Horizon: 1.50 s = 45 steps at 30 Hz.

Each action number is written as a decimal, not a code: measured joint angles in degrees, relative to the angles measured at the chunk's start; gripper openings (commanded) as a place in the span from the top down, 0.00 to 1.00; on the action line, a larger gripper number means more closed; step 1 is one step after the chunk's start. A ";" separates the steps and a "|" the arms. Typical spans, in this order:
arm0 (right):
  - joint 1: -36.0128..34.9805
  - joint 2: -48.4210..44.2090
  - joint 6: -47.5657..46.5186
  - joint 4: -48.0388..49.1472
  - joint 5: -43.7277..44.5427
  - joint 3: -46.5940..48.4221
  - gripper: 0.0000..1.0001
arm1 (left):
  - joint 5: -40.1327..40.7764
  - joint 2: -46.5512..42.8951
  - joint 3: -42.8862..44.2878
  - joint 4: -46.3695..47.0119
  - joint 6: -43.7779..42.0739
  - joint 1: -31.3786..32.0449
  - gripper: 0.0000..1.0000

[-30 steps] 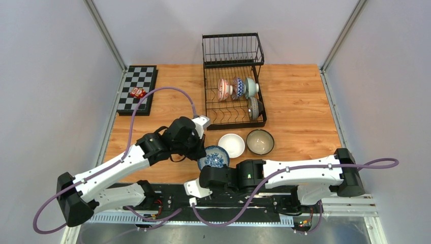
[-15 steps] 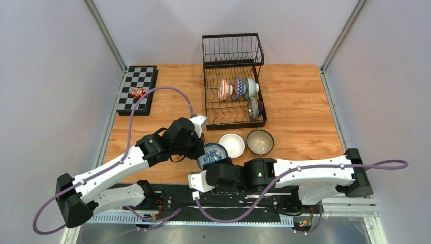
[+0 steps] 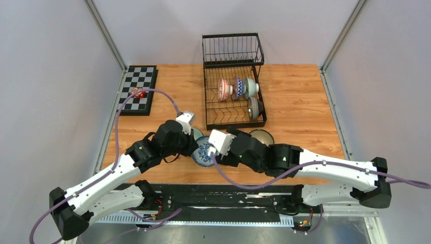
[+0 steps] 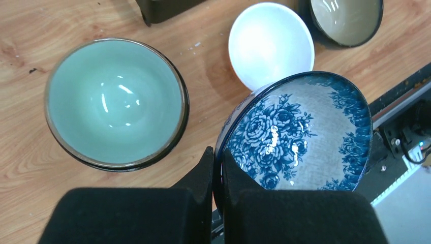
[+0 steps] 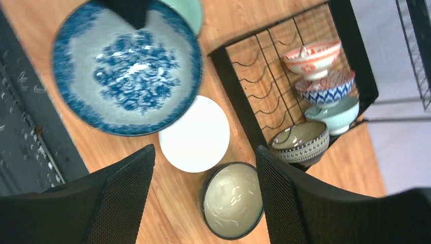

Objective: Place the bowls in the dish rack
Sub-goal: Place the bowl in the dish rack.

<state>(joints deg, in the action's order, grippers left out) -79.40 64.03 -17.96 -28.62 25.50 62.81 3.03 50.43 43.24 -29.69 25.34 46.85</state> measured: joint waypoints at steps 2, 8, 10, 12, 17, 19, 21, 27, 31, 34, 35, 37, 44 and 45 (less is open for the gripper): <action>3.85 -0.74 3.67 1.51 -0.81 -0.50 0.21 | -0.22 -1.57 -1.20 1.33 0.42 -0.90 1.00; 12.39 -1.84 14.73 5.57 -7.76 -2.21 0.13 | -2.54 -5.84 -4.33 6.69 1.99 -5.03 1.00; 13.60 -2.58 17.97 7.50 -10.45 -3.45 0.12 | -3.54 -7.13 -5.20 8.72 2.58 -5.95 1.00; 14.43 -3.56 21.29 9.40 -12.90 -4.74 0.09 | -4.68 -8.28 -6.19 10.62 3.21 -6.69 1.00; 16.22 -5.42 27.61 13.57 -16.87 -6.80 0.00 | -7.96 -10.38 -8.61 15.37 4.74 -8.46 1.00; 16.70 -6.38 30.27 15.74 -18.47 -7.78 0.00 | -9.31 -10.75 -9.55 17.62 5.53 -8.94 1.00; 16.85 -7.15 32.33 17.27 -19.45 -8.41 0.00 | -10.60 -11.19 -10.82 20.00 6.64 -9.53 1.00; 17.07 -9.35 38.27 21.68 -20.02 -10.54 0.00 | -13.25 -13.22 -14.75 27.17 10.25 -10.47 1.00; 17.16 -10.60 41.03 24.65 -20.17 -12.37 0.00 | -14.08 -15.41 -16.68 31.36 12.50 -10.91 1.00; 17.18 -11.72 42.51 27.74 -20.76 -14.03 0.00 | -14.34 -17.00 -17.38 33.97 13.75 -11.19 1.00; 17.20 -12.17 42.99 28.87 -21.05 -14.69 0.00 | -14.40 -17.59 -17.73 35.01 14.19 -11.28 1.00; 17.18 -12.81 43.98 30.67 -21.46 -15.63 0.00 | -14.53 -18.71 -18.53 37.31 15.08 -11.45 1.00; 17.20 -12.96 46.97 36.52 -24.63 -16.11 0.00 | -15.39 -19.32 -20.48 42.73 17.57 -11.56 1.00; 17.25 -12.98 47.34 37.29 -25.35 -16.24 0.00 | -15.56 -19.32 -20.68 43.39 17.97 -11.56 1.00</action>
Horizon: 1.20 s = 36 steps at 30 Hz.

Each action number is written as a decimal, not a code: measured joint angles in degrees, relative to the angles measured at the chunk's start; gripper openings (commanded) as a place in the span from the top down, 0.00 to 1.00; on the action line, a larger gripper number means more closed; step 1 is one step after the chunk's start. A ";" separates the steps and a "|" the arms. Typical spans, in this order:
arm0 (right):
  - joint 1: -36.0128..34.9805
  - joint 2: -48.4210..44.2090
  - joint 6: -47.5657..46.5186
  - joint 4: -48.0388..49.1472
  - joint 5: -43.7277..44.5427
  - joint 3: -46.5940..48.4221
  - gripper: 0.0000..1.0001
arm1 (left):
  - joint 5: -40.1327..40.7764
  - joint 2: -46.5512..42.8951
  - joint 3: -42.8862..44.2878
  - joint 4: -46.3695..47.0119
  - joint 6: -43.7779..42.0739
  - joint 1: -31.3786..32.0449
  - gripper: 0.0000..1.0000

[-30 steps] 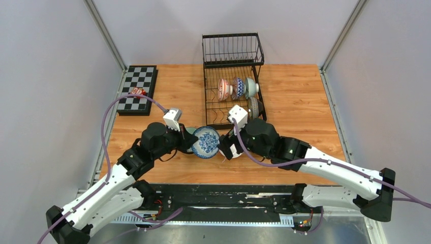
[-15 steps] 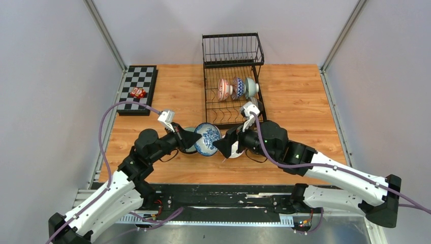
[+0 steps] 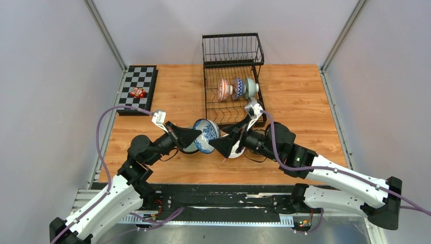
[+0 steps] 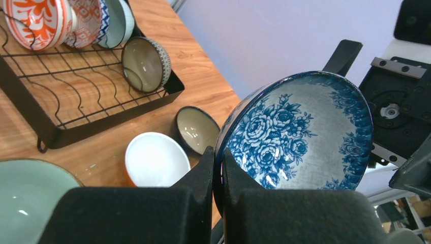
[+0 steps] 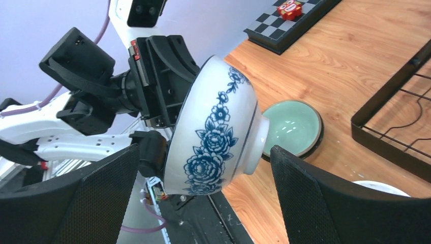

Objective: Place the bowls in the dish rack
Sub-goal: Place the bowl in the dish rack.

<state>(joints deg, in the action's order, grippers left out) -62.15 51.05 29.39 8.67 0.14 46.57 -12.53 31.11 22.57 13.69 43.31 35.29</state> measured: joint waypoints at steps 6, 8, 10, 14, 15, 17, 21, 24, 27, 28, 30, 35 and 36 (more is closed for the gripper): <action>0.04 0.22 2.10 3.63 -2.80 -0.46 0.00 | -0.63 0.07 -0.52 4.02 1.70 -0.28 1.00; 0.07 0.22 2.60 4.31 -3.41 -0.48 0.01 | -0.83 0.13 -0.52 5.18 2.12 -0.31 1.00; 0.07 0.24 2.99 5.09 -3.98 -0.48 0.01 | -1.07 0.13 -0.52 6.21 2.43 -0.31 1.00; 0.07 0.31 3.63 5.84 -4.96 -0.48 0.03 | -1.27 0.13 -0.52 7.26 2.56 -0.35 1.00; 0.07 0.33 3.72 5.95 -5.09 -0.48 0.03 | -1.29 0.13 -0.52 7.37 2.56 -0.35 1.00; 0.07 0.33 3.85 5.97 -5.20 -0.48 0.06 | -1.29 0.15 -0.52 7.63 2.54 -0.35 1.00; 0.07 0.33 3.93 6.05 -5.35 -0.48 0.08 | -1.38 0.31 -0.52 8.31 2.51 -0.35 1.00; 0.07 0.33 4.00 6.21 -5.64 -0.48 0.10 | -1.46 0.57 -0.52 9.03 2.49 -0.35 1.00; 0.09 0.33 4.04 6.36 -5.70 -0.48 0.10 | -1.57 0.76 -0.52 9.49 2.40 -0.35 1.00; 0.11 0.33 4.07 6.43 -5.73 -0.48 0.10 | -1.64 0.81 -0.52 9.64 2.36 -0.35 1.00; 0.11 0.37 4.09 6.67 -5.75 -0.48 0.10 | -1.70 0.87 -0.52 9.88 2.34 -0.35 1.00; 0.17 0.87 4.37 7.43 -6.14 -0.46 0.10 | -1.92 0.85 -0.52 10.34 2.32 -0.35 1.00; 0.17 1.05 4.37 7.61 -6.12 -0.44 0.11 | -1.92 0.85 -0.55 10.43 2.32 -0.35 1.00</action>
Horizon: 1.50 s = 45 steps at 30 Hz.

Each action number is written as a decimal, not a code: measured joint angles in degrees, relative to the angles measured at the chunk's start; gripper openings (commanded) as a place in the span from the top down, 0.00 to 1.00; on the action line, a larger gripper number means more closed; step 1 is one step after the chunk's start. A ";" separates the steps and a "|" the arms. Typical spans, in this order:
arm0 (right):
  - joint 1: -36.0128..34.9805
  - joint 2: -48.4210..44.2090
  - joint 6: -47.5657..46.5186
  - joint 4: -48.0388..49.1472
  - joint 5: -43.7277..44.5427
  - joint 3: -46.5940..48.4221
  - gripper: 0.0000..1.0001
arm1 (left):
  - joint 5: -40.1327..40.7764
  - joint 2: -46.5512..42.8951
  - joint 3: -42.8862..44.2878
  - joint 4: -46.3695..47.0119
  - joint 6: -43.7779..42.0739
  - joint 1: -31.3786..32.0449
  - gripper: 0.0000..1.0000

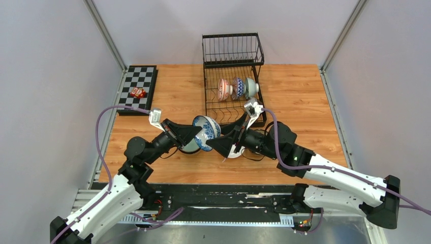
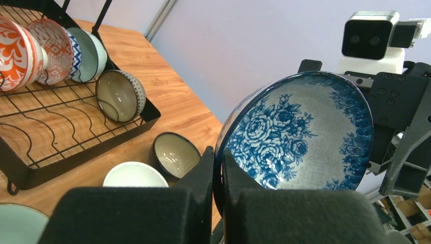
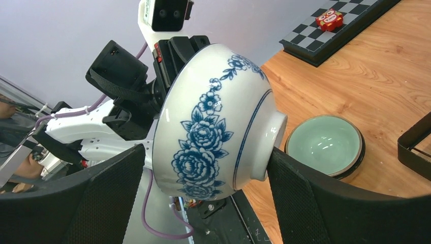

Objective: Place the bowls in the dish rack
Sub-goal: Place the bowl in the dish rack.

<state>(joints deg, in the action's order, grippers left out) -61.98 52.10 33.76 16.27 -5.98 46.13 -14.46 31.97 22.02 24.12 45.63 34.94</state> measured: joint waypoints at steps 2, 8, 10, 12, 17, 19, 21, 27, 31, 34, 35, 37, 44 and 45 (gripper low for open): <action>0.00 0.46 0.15 0.13 0.00 0.13 0.15 | -0.22 -0.02 -0.20 0.28 -0.04 -0.02 1.00; 0.26 1.29 0.61 0.66 0.15 0.20 0.75 | -0.48 -0.26 -0.37 0.72 -0.26 -0.22 1.00; 0.61 1.44 0.68 0.96 0.63 0.20 0.97 | -0.17 -0.37 -0.46 0.90 -0.48 -0.48 1.00; 0.61 1.53 0.37 1.16 0.74 0.20 0.97 | -0.13 -0.48 -0.63 1.09 -0.59 -0.48 1.00; 0.61 1.53 0.33 1.31 0.87 0.20 0.97 | -0.09 -0.52 -0.66 1.29 -0.59 -0.48 0.94; 0.61 1.53 0.31 1.31 0.94 0.20 0.97 | -0.07 -0.52 -0.66 1.25 -0.61 -0.48 0.86; 0.61 1.51 0.31 1.31 0.92 0.20 0.97 | 0.09 -0.52 -0.66 1.14 -0.52 -0.48 0.79; 0.59 1.36 -0.22 1.27 1.11 0.20 0.97 | 0.31 -0.52 -0.63 0.17 -0.15 -0.46 0.62; 0.59 1.18 -0.98 0.92 1.92 0.20 0.97 | 0.96 -0.39 -0.61 -1.68 -0.31 -0.46 0.44; 0.59 0.98 -2.01 -0.04 2.86 0.20 0.97 | 1.60 -0.42 -0.48 -3.39 -0.61 -0.46 0.32; 0.61 0.92 -2.36 -0.44 3.26 0.22 0.97 | 1.86 -0.42 -0.37 -4.00 -0.76 -0.46 0.29; 0.59 0.87 -3.30 -1.27 4.07 0.22 0.97 | 2.34 -0.44 0.31 -5.62 -1.14 -0.46 0.24; 0.61 0.87 -8.41 -5.70 9.64 2.45 0.97 | 6.14 -0.48 7.76 -16.22 -4.22 -0.46 0.11; 0.61 0.87 -9.44 -6.51 10.56 2.97 0.97 | 6.93 -0.48 9.22 -18.05 -4.96 -0.46 0.08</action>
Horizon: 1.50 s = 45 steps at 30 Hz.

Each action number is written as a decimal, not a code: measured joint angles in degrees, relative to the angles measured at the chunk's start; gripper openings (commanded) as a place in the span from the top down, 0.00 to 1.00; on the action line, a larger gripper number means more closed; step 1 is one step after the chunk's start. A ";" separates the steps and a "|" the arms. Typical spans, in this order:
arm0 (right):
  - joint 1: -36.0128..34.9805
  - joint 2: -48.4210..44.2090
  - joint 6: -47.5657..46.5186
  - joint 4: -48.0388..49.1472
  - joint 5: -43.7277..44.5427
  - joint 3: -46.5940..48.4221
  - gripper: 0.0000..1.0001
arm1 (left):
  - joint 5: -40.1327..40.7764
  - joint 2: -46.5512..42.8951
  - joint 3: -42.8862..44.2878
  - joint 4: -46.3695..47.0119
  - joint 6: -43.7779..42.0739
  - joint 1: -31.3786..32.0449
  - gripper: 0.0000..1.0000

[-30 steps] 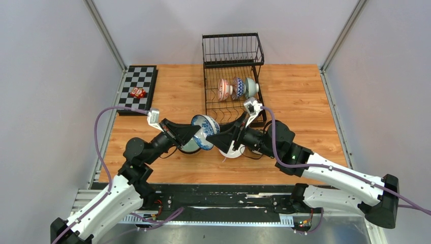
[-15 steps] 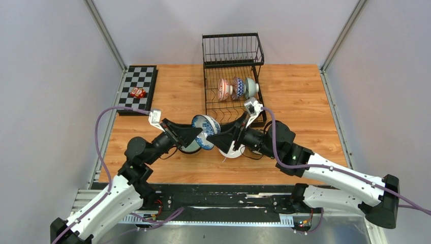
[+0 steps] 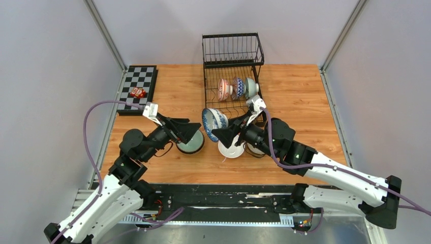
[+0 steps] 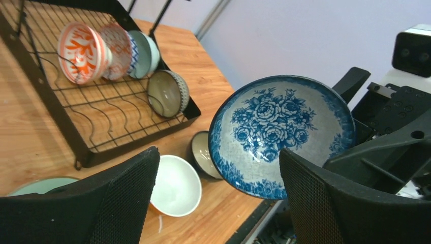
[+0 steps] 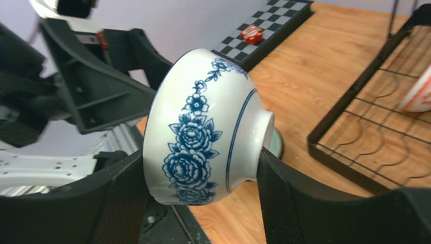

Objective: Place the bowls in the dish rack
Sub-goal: Place the bowl in the dish rack.

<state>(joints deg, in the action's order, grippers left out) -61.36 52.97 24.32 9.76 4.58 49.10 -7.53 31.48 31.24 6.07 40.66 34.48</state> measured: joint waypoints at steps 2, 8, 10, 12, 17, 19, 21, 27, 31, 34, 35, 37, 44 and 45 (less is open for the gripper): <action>0.15 0.07 -1.79 -1.31 1.73 0.94 0.97 | 1.33 0.00 2.34 -3.30 -1.42 0.00 0.04; 2.58 2.45 -7.93 -5.14 6.25 4.52 0.97 | 5.18 0.98 11.13 -16.57 -6.84 0.00 0.00; 4.09 3.30 -9.55 -5.88 7.37 4.87 0.97 | 6.38 1.62 13.75 -20.72 -8.85 0.00 0.00; 5.92 4.28 -11.04 -7.08 8.04 5.03 0.97 | 7.89 2.10 16.20 -25.24 -10.97 0.00 0.00; 10.97 8.00 -13.49 -9.09 8.07 5.81 0.97 | 11.19 2.01 20.35 -34.56 -16.37 0.00 0.00; 13.62 9.77 -13.99 -9.88 7.26 6.29 0.97 | 12.39 1.33 20.98 -37.38 -18.25 0.00 0.00; 16.13 11.87 -14.47 -10.67 6.08 7.15 0.97 | 13.31 0.42 21.16 -39.69 -19.65 0.00 0.00; 21.73 18.64 -15.39 -12.02 2.27 10.32 0.97 | 14.56 -2.84 21.14 -44.44 -22.10 0.00 0.00; 23.54 23.06 -15.89 -13.40 0.90 12.28 0.97 | 15.15 -4.20 20.70 -45.94 -22.71 0.00 0.00; 24.30 26.10 -16.41 -13.90 0.59 13.35 0.97 | 15.45 -5.11 19.61 -46.49 -22.97 0.00 0.00; 24.50 26.88 -16.46 -13.97 0.57 13.42 0.97 | 15.52 -5.51 19.04 -46.56 -22.97 0.00 0.00; 24.83 28.35 -16.48 -14.23 0.57 13.53 0.97 | 15.54 -6.29 17.97 -46.56 -23.10 0.00 0.00; 25.68 33.73 -16.48 -14.51 0.98 15.41 0.97 | 15.47 -8.87 15.17 -46.01 -23.52 0.00 0.00; 25.88 34.40 -16.48 -14.56 1.05 15.72 0.97 | 15.50 -9.11 14.75 -45.86 -23.52 0.00 0.00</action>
<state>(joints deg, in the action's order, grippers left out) -35.48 87.37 7.84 -4.80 5.63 64.82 7.97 22.37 46.00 -39.79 17.15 34.48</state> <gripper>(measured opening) 0.696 0.997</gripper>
